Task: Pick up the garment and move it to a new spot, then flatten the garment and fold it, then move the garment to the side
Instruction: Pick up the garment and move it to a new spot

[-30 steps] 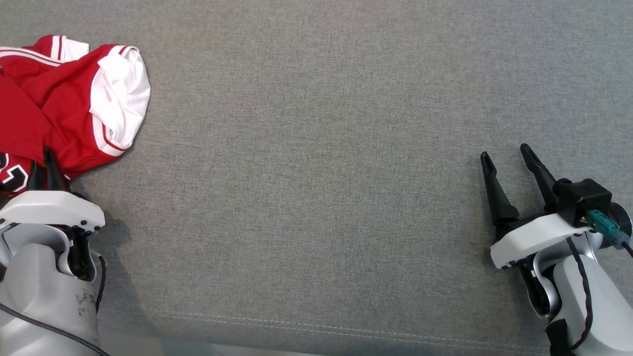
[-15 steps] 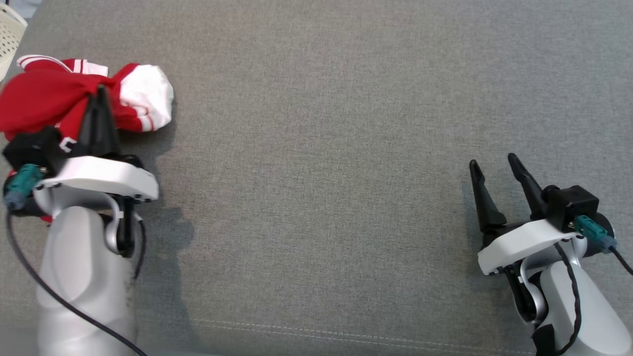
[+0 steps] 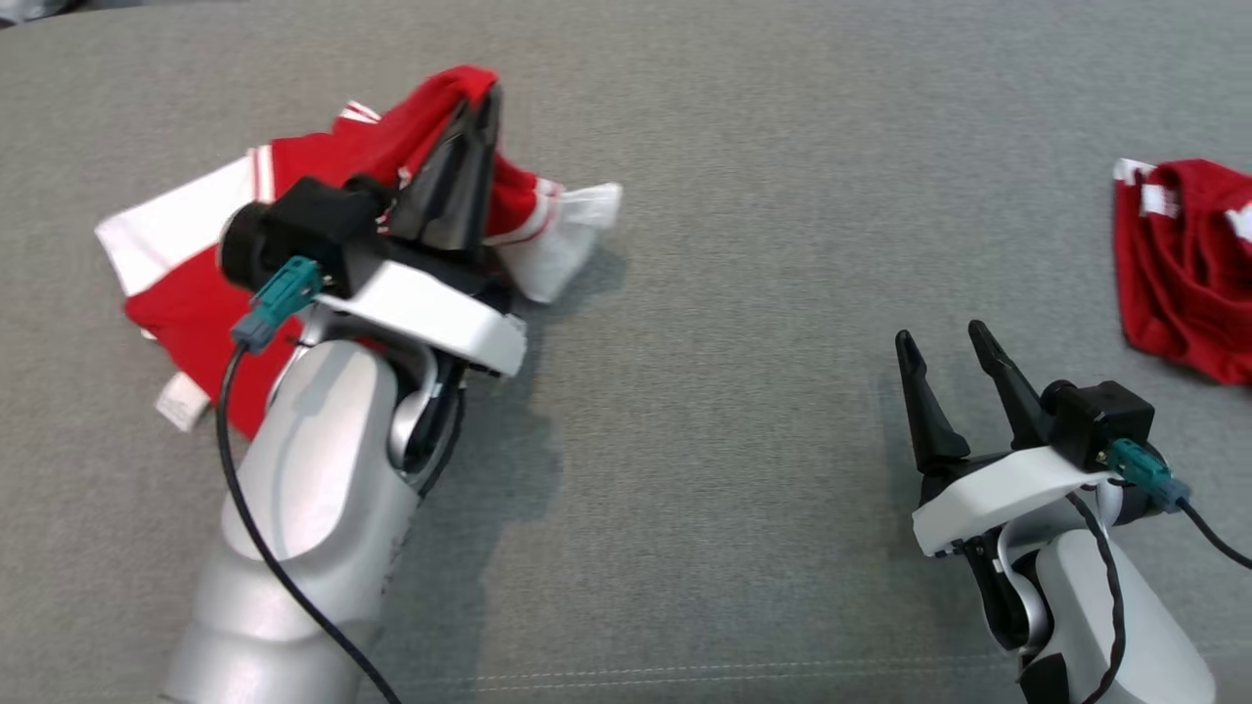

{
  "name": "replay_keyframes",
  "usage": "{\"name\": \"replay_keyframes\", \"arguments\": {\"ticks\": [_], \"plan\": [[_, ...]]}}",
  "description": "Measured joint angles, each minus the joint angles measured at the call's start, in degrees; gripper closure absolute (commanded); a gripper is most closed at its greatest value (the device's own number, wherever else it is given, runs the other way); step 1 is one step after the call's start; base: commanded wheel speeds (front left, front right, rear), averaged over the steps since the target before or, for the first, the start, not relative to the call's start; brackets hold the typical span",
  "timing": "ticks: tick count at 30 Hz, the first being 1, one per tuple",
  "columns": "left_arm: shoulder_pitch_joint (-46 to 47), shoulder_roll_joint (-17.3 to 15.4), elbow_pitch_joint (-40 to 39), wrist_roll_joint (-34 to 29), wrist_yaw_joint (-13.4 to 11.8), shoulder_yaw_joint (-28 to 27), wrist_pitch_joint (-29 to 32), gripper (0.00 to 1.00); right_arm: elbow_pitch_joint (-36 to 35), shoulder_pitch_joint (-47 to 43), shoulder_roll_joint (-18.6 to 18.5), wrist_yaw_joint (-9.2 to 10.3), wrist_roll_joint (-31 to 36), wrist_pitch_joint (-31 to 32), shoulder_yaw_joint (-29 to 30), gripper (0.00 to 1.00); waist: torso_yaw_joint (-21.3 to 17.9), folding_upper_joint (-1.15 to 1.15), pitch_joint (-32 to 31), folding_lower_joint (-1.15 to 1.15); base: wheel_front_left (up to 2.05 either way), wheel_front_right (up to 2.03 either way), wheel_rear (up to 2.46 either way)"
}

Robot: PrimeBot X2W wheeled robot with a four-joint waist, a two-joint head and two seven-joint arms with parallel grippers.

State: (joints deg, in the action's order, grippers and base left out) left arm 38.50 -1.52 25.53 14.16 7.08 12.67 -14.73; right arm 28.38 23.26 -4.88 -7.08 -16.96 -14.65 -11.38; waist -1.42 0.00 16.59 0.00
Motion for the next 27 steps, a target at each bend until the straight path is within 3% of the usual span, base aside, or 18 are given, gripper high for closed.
{"name": "replay_keyframes", "arguments": {"ticks": [3,7,8,9,13,18,27], "plan": [[1.82,-0.08,-1.88,4.05,0.0,6.7,0.0,1.0,-0.04,-0.54,0.81,0.0,-0.48,0.0,0.04,0.0,-3.25,0.0,-0.19,0.0,0.0,0.0,0.0],[2.01,0.02,-1.92,6.39,-0.02,10.58,-0.01,1.0,-0.36,-0.53,1.05,0.0,-0.77,0.0,-0.04,0.0,-6.22,0.0,-0.06,0.0,0.0,0.0,0.0],[2.1,0.01,-0.96,6.22,-0.16,11.18,-0.01,0.88,-0.51,-0.52,1.12,0.0,-0.8,0.0,-0.12,0.0,-6.89,0.0,0.07,0.0,0.0,0.0,0.0],[2.29,0.0,4.5,6.1,-0.34,12.43,-0.01,0.0,-0.98,-0.48,1.33,0.0,-1.03,0.0,-0.13,0.0,-8.45,0.0,0.72,0.0,0.0,0.0,0.0],[2.06,-0.01,9.47,6.16,-0.34,11.88,0.0,0.0,-1.51,-0.47,1.47,0.0,-1.19,0.0,0.3,0.0,-8.97,0.0,1.44,0.0,0.0,0.0,0.0],[-1.56,-0.04,10.8,5.36,-0.34,8.11,0.0,0.0,-1.88,-0.54,1.47,0.0,-1.19,0.0,-0.26,0.0,-6.58,0.0,0.78,0.0,0.0,0.0,0.0],[-9.97,-0.14,8.87,5.13,-0.34,1.65,0.0,0.0,-1.97,-0.57,-0.53,0.0,-3.98,0.0,-8.6,0.0,-0.57,0.0,-1.31,0.0,0.0,0.0,0.0]]}}
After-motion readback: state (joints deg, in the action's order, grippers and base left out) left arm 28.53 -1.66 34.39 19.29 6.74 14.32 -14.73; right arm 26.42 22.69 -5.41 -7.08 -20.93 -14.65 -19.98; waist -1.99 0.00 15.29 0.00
